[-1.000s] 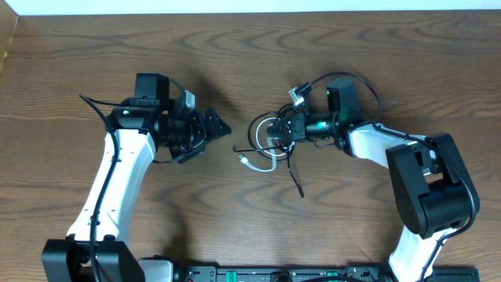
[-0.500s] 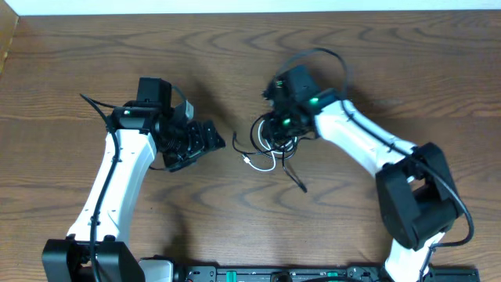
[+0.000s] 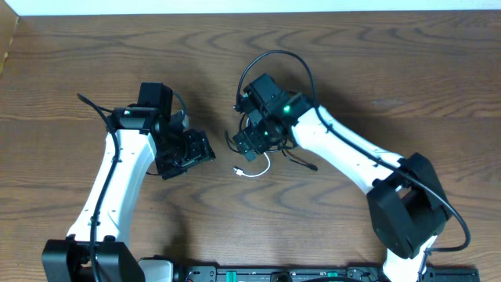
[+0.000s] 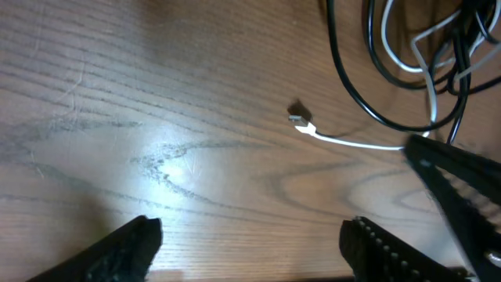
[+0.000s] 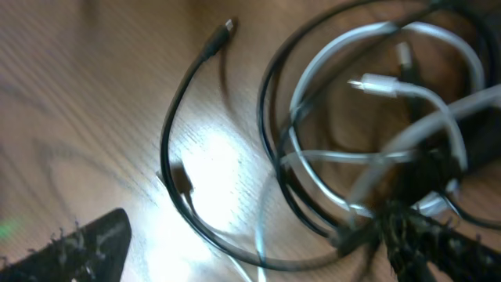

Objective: Untangle cables

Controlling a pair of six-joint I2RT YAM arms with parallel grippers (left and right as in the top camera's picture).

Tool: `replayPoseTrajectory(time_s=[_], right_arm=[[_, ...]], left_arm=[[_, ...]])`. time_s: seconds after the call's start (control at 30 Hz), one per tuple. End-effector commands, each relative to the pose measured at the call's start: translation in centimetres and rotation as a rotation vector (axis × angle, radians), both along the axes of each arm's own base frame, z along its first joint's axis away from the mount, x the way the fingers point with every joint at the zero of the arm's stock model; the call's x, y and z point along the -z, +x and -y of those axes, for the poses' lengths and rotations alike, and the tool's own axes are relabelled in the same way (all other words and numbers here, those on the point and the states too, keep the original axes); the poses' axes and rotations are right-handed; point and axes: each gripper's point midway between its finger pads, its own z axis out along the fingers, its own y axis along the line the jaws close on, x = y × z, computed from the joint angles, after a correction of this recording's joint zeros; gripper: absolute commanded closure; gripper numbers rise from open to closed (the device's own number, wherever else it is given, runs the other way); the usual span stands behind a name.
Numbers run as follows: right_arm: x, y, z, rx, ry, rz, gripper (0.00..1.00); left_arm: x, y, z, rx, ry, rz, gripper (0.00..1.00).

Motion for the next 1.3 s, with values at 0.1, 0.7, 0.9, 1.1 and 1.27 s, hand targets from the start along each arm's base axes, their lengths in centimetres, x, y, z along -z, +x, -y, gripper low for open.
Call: replayPoseTrajectory(time_s=[0.1, 0.7, 0.9, 1.1, 1.27], right_arm=[[-5.1, 1.2, 2.6, -0.03, 0.022, 0.005, 0.01], [-2.2, 6.0, 17.1, 0.364, -0.065, -0.113, 0.01], [0.6, 5.2, 17.8, 0.437, 0.05, -0.203, 0.01], [2.4, 3.6, 15.4, 0.382, 0.155, -0.256, 0.01], [4.2, 2.2, 14.1, 0.341, 0.149, -0.262, 0.01]], left_arm=[[-3.5, 0.2, 1.6, 0.02, -0.014, 0.124, 0.23], [-4.4, 4.2, 14.2, 0.264, -0.008, 0.388, 0.91], [0.2, 6.6, 15.3, 0.283, 0.122, 0.395, 0.64], [5.1, 7.7, 14.9, 0.284, 0.209, 0.328, 0.42], [7.7, 7.4, 14.6, 0.293, 0.234, 0.264, 0.42]])
